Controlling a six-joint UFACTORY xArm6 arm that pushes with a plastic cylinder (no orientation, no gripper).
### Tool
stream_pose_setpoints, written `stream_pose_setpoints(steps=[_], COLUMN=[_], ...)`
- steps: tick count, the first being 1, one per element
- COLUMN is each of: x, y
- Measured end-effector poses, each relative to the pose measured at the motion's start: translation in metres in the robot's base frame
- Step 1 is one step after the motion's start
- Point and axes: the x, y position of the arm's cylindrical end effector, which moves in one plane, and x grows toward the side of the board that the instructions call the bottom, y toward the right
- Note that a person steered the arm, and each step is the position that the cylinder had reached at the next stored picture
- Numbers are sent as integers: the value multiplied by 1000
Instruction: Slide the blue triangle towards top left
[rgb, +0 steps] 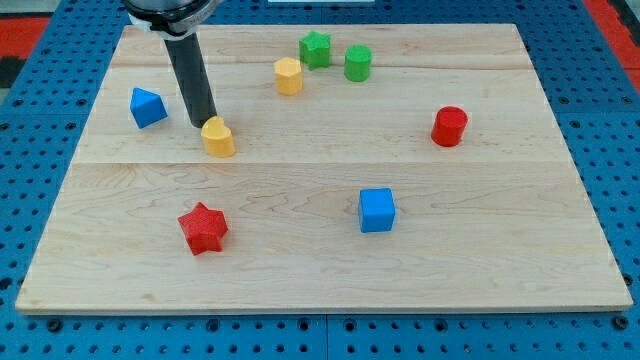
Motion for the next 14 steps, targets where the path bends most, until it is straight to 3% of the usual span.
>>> stream_pose_setpoints(steps=[3, 4, 5, 7, 10, 12, 14], x=[-14, -58, -69, -31, -128, -110, -144], y=[-118, -125, -125, -108, -105, -70, -44])
